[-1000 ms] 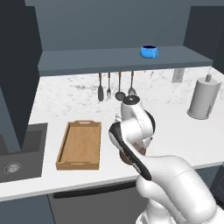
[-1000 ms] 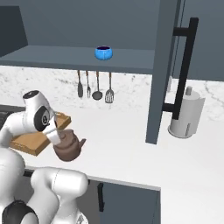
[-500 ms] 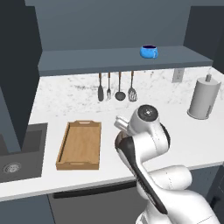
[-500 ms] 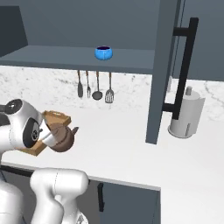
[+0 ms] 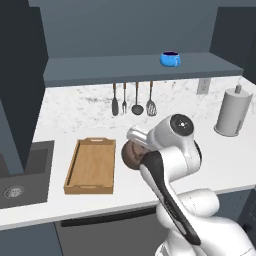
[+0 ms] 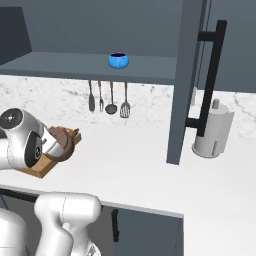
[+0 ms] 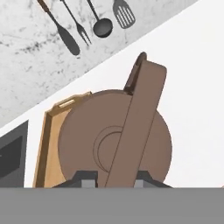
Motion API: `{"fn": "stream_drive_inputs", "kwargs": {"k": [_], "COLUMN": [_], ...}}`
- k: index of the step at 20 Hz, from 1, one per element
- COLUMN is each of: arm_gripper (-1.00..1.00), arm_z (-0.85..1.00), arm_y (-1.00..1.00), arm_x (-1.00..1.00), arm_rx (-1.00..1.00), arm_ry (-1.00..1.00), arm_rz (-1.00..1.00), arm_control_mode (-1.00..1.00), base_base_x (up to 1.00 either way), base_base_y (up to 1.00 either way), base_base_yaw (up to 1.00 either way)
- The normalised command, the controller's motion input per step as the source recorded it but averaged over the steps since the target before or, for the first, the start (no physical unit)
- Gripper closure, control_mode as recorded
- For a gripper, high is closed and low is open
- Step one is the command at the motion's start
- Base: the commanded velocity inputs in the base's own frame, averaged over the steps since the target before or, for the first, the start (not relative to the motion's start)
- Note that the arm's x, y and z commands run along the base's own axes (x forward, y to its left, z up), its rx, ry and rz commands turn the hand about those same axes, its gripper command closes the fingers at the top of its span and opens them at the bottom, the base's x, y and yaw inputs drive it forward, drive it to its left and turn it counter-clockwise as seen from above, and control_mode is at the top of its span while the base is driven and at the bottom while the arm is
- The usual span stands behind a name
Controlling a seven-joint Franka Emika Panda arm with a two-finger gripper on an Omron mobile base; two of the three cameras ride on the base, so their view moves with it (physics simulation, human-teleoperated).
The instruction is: Pick the kettle from the counter and place it on the tray. Then pick the mug from the cabinet and place it on the tray. Then close the cabinet doors.
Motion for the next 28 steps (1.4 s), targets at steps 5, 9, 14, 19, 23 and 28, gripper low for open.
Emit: {"fn": "stream_drive_inputs", "kwargs": {"k": [5, 9, 14, 19, 23, 28], "arm_gripper": [1.00, 1.00, 1.00, 1.00, 1.00, 1.00], "arm_z": [0.35, 0.01, -0.08, -0.16, -0.18, -0.17], "arm_y": [0.57, 0.60, 0.35, 0.21, 0.18, 0.14], "arm_x": [0.12, 0.20, 0.27, 0.34, 0.35, 0.27], "arm_rx": [-0.05, -0.13, -0.21, -0.18, -0.10, -0.01], "arm_ry": [0.00, 0.00, 0.00, 0.00, 0.04, 0.00], "arm_rz": [0.13, 0.04, 0.00, 0.00, 0.01, 0.07], "arm_control_mode": [-1.00, -1.00, -1.00, -1.00, -1.00, -1.00], "base_base_x": [0.00, 0.00, 0.00, 0.00, 0.00, 0.00], "base_base_y": [0.00, 0.00, 0.00, 0.00, 0.00, 0.00], "base_base_yaw": [0.00, 0.00, 0.00, 0.00, 0.00, 0.00]}}
